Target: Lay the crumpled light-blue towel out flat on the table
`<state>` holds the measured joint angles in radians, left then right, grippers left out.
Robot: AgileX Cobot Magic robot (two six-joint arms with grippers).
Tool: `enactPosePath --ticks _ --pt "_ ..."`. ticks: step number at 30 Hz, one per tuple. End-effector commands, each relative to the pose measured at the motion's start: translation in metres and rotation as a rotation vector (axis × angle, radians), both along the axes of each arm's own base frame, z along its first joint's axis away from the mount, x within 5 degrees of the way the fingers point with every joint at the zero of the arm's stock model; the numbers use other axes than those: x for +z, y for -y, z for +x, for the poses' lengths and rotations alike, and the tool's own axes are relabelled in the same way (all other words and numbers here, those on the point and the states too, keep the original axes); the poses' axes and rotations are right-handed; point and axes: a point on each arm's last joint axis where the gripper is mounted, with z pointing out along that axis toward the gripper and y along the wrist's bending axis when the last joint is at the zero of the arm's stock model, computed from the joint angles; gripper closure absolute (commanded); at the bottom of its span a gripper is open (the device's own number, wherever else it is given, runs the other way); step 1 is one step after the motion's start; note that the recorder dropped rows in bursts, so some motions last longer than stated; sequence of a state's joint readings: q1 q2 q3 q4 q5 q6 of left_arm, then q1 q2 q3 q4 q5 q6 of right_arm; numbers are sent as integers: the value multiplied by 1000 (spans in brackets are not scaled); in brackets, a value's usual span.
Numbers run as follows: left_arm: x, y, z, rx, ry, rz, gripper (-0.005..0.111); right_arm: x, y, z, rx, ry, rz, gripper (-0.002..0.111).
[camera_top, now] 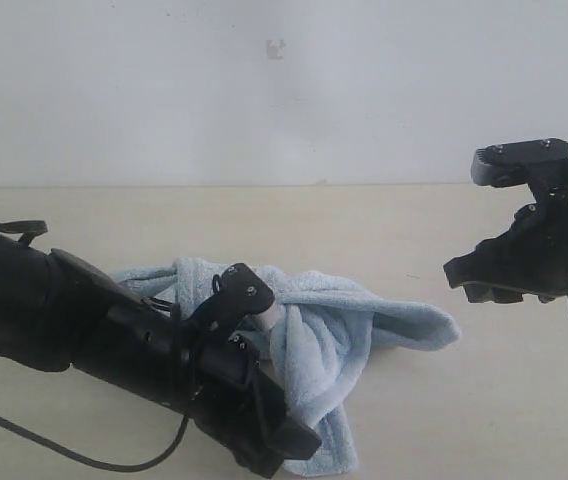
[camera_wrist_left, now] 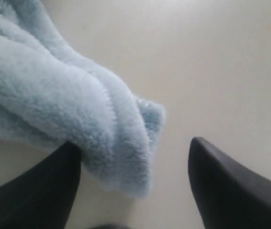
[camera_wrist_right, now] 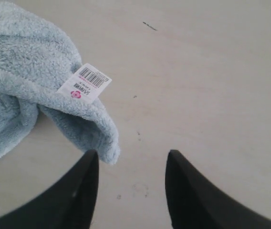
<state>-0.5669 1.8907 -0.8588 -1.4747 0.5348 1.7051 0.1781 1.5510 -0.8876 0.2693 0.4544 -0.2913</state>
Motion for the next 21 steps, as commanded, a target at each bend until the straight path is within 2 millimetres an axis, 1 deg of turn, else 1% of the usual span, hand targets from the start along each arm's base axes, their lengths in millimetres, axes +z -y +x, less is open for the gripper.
enactPosePath --ticks 1,3,4,6,8,9,13,16,19,21 --pt "-4 -3 7 99 61 81 51 3 2 3 -1 21 -3 65" --pt "-4 -3 8 101 63 84 56 3 2 3 -1 23 -3 65" --pt "-3 -3 8 113 57 78 61 3 2 3 -2 25 -3 65" --pt "-3 -2 7 151 6 47 76 4 2 3 -2 28 -3 65" --pt "0 1 5 178 -54 7 96 4 2 3 -4 28 -2 65" --pt "0 2 4 184 -79 -7 102 4 2 3 -5 27 0 65" --pt "5 6 -9 128 -214 -60 103 4 2 3 -8 27 4 65" --pt "11 4 -20 69 -302 -37 103 4 2 3 -10 24 7 65" --pt "25 -1 -22 96 -290 -10 103 3 1 3 -16 18 18 65" --pt "41 -5 -23 116 -236 -14 103 3 0 2 -19 3 27 65"
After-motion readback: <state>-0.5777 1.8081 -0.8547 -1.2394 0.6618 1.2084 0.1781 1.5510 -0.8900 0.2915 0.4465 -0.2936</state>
